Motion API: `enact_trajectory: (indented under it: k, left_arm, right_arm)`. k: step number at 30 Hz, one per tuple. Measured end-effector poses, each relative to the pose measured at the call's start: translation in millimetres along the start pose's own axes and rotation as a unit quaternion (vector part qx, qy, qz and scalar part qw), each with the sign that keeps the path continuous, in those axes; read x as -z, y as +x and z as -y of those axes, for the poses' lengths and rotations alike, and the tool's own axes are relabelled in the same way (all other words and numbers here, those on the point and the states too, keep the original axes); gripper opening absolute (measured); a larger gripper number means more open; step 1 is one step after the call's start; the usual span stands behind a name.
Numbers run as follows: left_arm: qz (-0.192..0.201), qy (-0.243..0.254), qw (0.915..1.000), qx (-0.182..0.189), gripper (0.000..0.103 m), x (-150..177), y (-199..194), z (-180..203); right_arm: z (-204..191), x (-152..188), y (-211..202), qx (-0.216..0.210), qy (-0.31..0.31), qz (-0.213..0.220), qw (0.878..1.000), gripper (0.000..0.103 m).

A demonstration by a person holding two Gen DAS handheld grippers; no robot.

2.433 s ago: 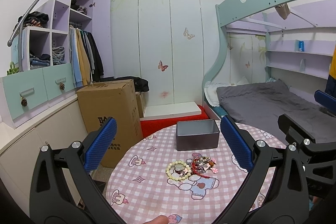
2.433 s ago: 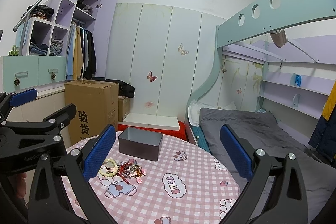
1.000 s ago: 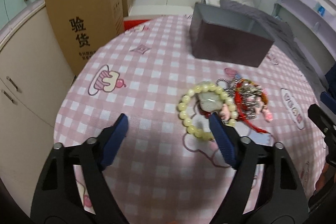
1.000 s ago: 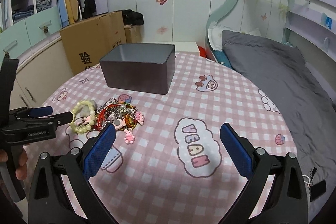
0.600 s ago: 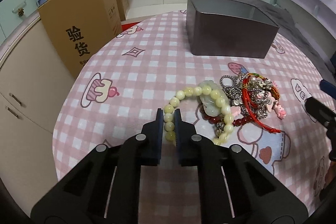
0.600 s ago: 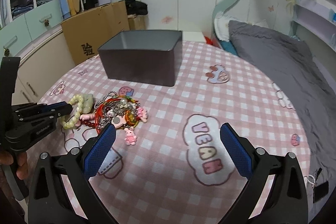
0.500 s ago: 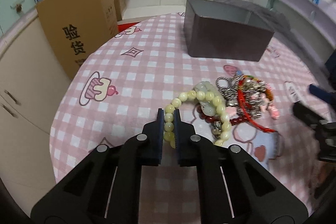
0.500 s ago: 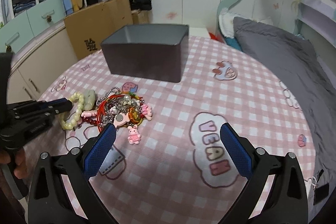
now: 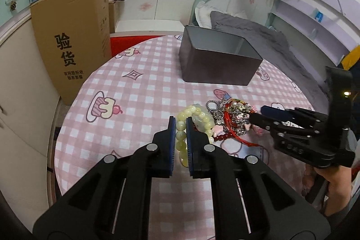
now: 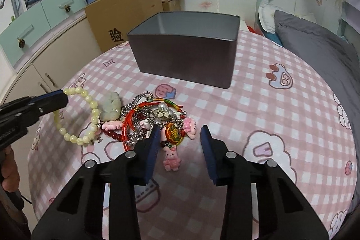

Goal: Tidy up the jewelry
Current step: 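Lift the bead bracelet with the left tool while the right tool grasps the string bracelet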

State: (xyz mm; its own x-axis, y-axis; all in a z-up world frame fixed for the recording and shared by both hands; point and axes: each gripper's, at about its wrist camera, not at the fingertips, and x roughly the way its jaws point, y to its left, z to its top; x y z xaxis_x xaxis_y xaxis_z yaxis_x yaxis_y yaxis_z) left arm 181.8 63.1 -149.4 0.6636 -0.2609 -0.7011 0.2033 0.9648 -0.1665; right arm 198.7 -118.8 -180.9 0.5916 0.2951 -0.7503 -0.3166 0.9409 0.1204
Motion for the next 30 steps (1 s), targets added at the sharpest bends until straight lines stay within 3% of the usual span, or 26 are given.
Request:
enact_trajectory:
  k: [3, 4, 9, 22, 26, 28, 30]
  left_arm:
    - [0.002, 0.001, 1.0, 0.007, 0.009, -0.3, -2.4, 2.3]
    - [0.005, 0.0, 0.9999, 0.015, 0.009, -1.8, -4.0, 2.9]
    - [0.015, 0.006, 0.9995, 0.028, 0.009, -7.7, -10.9, 8.5]
    - [0.049, 0.026, 0.9935, 0.1, 0.009, -32.8, -38.2, 31.8]
    - [0.054, 0.032, 0.9923, 0.107, 0.009, -39.7, -42.1, 37.8]
    - [0.056, 0.033, 0.9914, 0.114, 0.009, -42.8, -42.5, 40.2]
    - [0.058, 0.034, 0.9903, 0.122, 0.009, -46.4, -42.8, 41.6]
  right_arm:
    - [0.8, -0.7, 4.7, -0.012, -0.003, -0.007, 1.0, 0.01]
    - [1.5, -1.2, 5.2, -0.015, -0.003, -0.007, 1.0, 0.008]
    - [3.0, -1.4, -9.1, -0.018, 0.001, 0.002, 1.0, 0.007]
    - [-3.6, -29.0, -98.0, -0.064, 0.001, 0.093, 0.994, 0.007]
    - [-5.1, -36.7, -115.8, -0.075, -0.002, 0.114, 0.991, 0.007]
    - [-7.8, -39.1, -119.9, -0.05, -0.019, 0.121, 0.991, 0.007]
    - [-5.1, -41.5, -120.8, -0.063, -0.011, 0.126, 0.99, 0.007]
